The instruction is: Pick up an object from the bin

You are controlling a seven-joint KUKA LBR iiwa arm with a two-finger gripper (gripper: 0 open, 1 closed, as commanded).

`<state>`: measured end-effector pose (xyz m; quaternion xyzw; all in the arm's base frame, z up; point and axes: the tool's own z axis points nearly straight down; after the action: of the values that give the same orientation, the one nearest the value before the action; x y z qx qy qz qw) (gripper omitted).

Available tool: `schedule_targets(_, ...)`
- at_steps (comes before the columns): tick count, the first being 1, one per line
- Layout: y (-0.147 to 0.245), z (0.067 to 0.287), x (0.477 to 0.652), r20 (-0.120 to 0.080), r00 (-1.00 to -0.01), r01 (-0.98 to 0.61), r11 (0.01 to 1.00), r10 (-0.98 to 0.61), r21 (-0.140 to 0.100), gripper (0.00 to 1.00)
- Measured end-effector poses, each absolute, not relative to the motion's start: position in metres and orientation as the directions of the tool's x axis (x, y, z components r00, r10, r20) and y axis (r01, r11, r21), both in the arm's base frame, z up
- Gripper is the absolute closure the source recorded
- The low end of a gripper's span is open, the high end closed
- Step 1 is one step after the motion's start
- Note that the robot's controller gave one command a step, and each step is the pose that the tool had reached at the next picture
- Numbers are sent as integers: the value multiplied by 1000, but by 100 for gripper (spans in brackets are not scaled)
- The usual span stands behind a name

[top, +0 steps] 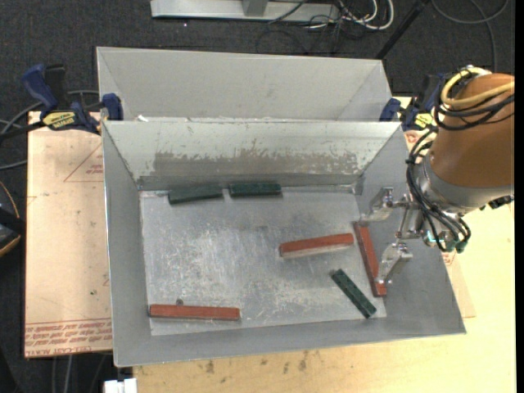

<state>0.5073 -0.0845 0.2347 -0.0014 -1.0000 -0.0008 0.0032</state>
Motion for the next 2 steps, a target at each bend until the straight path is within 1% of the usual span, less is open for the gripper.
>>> schedule_targets(1, -84, 238, 509, -1, -1000, 0, 1000, 0, 0, 0)
schedule_targets(2, -82, 223, 531, -9, -996, 91, 996, 91, 0, 0)
